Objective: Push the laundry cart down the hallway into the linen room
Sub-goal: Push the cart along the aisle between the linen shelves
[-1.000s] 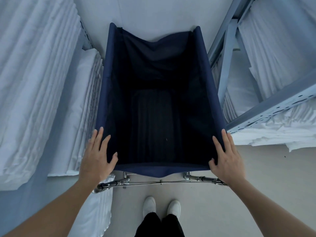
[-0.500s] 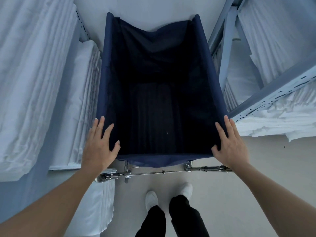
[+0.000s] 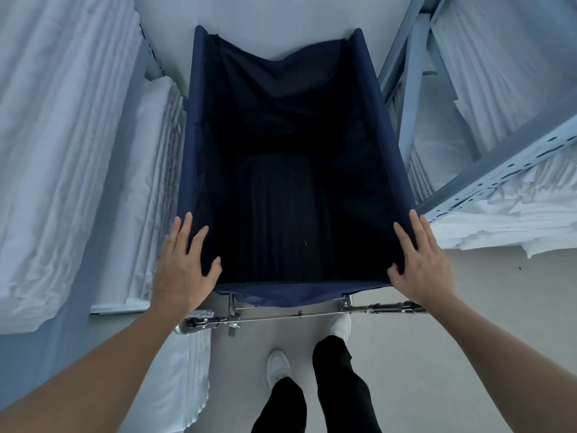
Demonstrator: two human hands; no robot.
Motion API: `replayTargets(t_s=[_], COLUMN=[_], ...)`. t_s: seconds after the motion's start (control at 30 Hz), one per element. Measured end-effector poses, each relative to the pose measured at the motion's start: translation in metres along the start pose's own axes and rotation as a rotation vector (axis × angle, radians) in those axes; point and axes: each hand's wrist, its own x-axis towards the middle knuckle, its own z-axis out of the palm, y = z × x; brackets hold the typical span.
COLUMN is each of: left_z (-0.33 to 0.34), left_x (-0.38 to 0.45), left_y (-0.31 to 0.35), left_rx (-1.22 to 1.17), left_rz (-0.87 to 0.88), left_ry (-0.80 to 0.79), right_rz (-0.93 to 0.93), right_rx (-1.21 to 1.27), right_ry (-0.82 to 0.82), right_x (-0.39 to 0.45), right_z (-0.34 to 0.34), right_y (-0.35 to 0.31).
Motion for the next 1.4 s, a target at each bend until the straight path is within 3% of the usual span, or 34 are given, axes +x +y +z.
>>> replayTargets(t_s=[0.5,1.4], left_z=[0.001,0.007], left_x=[-0.006,-0.011], left_y=[0.015,0.033], left_rx=[-0.056,0.052], left_rz=[-0.004,-0.024], left_ry=[0.017,-0.009], right_rz=[-0.026,-0.063], right_rx=[0.006,0.061], right_ry=[0.03,0.056], right_x=[0.0,0.002], right_z=[0.004,0.009], right_y=[0.018,0.04])
